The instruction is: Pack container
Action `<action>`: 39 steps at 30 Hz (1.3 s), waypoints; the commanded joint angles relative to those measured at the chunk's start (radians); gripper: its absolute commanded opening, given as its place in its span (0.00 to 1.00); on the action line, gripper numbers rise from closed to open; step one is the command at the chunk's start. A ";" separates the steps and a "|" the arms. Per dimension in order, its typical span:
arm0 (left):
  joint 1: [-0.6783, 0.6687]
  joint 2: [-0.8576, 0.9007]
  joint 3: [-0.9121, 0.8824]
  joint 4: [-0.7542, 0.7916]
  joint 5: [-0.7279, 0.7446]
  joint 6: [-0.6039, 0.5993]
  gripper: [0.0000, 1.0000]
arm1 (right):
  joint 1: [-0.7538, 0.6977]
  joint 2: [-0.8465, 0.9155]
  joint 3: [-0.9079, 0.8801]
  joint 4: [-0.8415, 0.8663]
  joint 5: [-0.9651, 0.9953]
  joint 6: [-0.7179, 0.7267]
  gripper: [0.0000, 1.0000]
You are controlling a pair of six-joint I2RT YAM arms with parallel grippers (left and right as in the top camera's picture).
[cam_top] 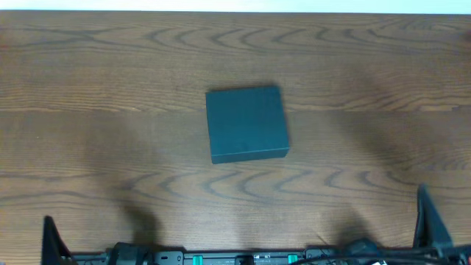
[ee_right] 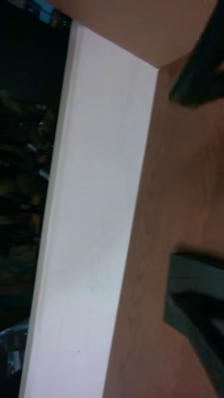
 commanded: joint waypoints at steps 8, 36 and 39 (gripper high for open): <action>0.005 0.004 0.001 -0.198 -0.016 -0.010 0.98 | 0.003 -0.025 -0.007 -0.135 0.014 0.021 0.99; 0.005 0.004 0.001 -0.331 -0.016 -0.010 0.98 | 0.003 -0.025 -0.007 -0.536 0.013 0.021 0.99; 0.005 0.004 0.001 -0.331 -0.016 -0.010 0.98 | 0.003 -0.025 -0.007 -0.536 0.013 0.021 0.99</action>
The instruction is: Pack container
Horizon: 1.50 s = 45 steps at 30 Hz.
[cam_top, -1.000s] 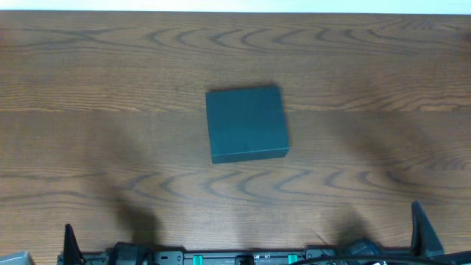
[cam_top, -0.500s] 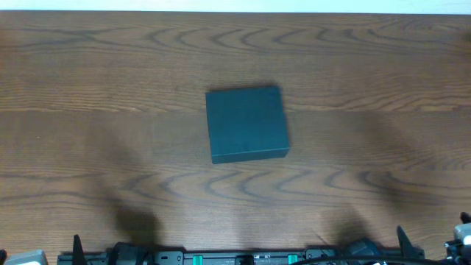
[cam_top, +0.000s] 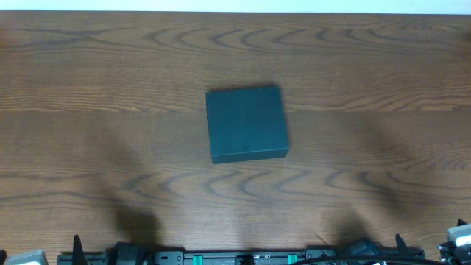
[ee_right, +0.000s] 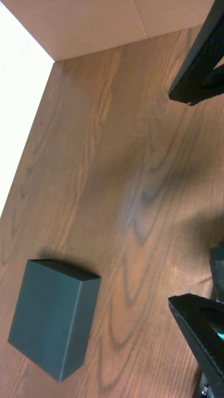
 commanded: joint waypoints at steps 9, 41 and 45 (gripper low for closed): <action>0.005 0.003 0.001 0.000 -0.013 -0.002 0.98 | -0.020 -0.004 -0.002 -0.003 0.011 0.012 0.99; 0.005 0.003 0.001 0.000 -0.013 -0.002 0.99 | -0.275 -0.317 -1.302 1.217 -0.233 0.095 0.99; 0.005 0.003 0.001 0.000 -0.013 -0.002 0.98 | -0.275 -0.321 -1.371 1.261 -0.233 0.096 0.99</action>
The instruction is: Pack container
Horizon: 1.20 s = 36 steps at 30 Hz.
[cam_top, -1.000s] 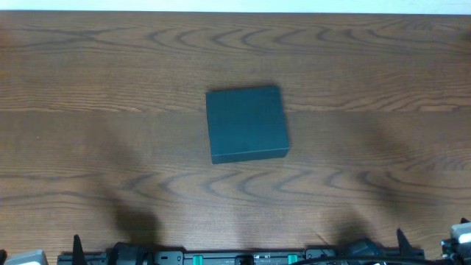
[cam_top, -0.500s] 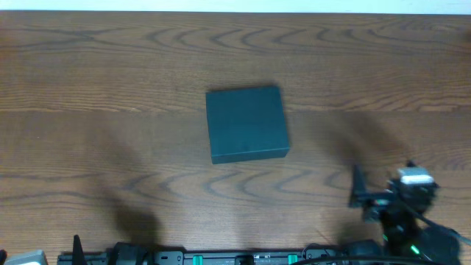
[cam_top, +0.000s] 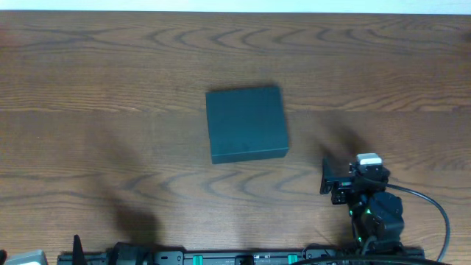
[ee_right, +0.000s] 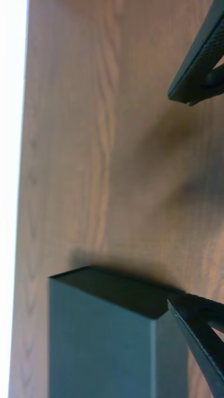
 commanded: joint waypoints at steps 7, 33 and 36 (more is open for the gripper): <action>0.005 0.003 0.000 0.000 -0.013 -0.002 0.98 | -0.007 -0.125 -0.109 0.068 -0.009 0.017 0.99; 0.005 0.003 0.000 0.000 -0.013 -0.002 0.98 | -0.010 -0.153 -0.110 0.072 -0.010 0.014 0.99; 0.005 0.003 0.000 0.000 -0.013 -0.002 0.98 | -0.010 -0.153 -0.110 0.072 -0.010 0.014 0.99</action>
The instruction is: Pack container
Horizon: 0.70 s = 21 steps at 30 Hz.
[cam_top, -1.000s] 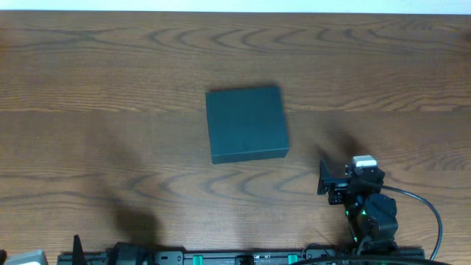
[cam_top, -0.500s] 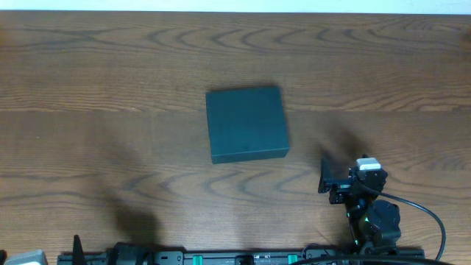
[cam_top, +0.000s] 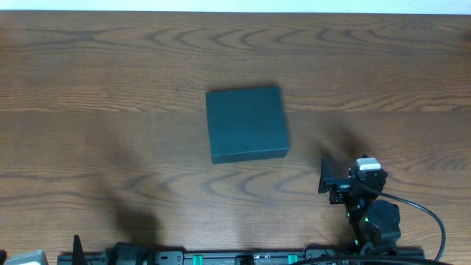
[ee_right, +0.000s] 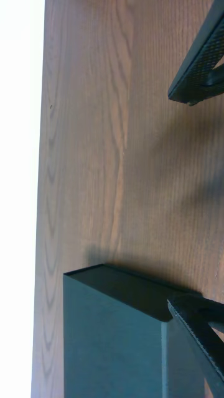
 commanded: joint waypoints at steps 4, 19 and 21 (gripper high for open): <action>0.005 0.003 -0.002 0.000 -0.013 -0.002 0.98 | -0.010 -0.009 -0.009 0.001 -0.004 0.010 0.99; 0.094 -0.094 -0.267 0.327 0.134 -0.013 0.98 | -0.010 -0.009 -0.009 0.001 -0.004 0.010 0.99; 0.124 -0.148 -0.390 0.493 0.191 -0.013 0.98 | -0.010 -0.009 -0.009 0.001 -0.004 0.010 0.99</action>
